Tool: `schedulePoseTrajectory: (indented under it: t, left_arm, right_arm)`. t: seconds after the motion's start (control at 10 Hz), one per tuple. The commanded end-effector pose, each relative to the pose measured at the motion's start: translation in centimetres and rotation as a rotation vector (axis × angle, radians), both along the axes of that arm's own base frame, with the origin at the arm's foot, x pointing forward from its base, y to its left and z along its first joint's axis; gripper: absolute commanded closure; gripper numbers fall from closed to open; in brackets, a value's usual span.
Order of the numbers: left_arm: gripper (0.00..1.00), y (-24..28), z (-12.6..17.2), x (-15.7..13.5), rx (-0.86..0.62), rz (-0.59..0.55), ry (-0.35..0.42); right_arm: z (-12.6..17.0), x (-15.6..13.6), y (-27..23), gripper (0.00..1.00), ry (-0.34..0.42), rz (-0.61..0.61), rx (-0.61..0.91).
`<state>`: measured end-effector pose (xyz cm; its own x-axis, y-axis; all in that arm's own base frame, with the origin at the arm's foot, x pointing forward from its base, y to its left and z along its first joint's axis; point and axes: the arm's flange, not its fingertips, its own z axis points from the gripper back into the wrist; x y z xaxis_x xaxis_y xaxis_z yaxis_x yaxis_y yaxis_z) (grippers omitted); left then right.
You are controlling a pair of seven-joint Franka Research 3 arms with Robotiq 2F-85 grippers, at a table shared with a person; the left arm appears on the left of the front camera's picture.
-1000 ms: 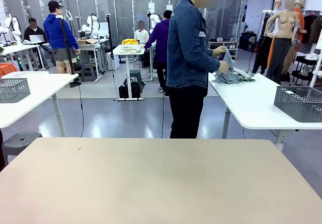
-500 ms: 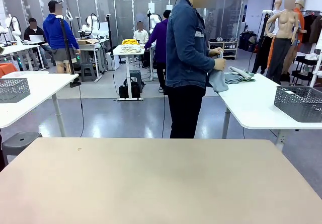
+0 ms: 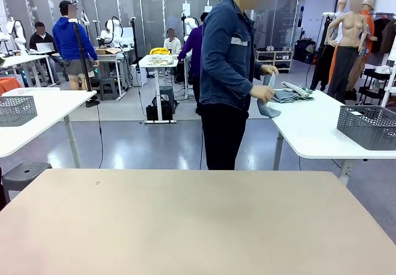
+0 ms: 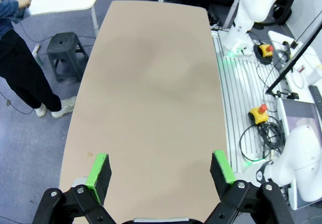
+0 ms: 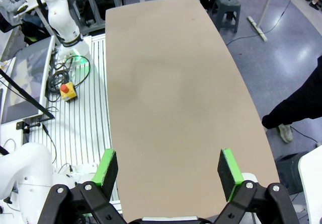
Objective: Fold the towels and place them in the basket.
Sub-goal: When a person lays out a Towel with hook on the table, fold it in half twice.
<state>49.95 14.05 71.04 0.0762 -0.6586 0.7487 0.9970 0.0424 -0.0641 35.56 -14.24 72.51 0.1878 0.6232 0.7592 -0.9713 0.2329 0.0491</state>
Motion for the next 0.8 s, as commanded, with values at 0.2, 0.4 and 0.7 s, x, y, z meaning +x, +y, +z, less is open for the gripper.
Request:
schedulePoseTrajectory:
  t: [0.2, 0.4, 0.7]
  left_arm:
    - [0.0, 0.01, -0.08, -0.06, -0.004, 0.001, -0.002]
    - [0.0, 0.01, -0.08, -0.06, -0.004, 0.001, -0.002]
    - [0.0, 0.01, -0.08, -0.06, -0.004, 0.001, -0.002]
  right_arm:
    - [0.01, -0.05, 0.06, 0.0, -0.001, 0.003, 0.002]
    - [0.01, -0.05, 0.06, 0.0, -0.001, 0.003, 0.002]
    - [0.01, -0.05, 0.06, 0.0, -0.001, 0.003, 0.002]
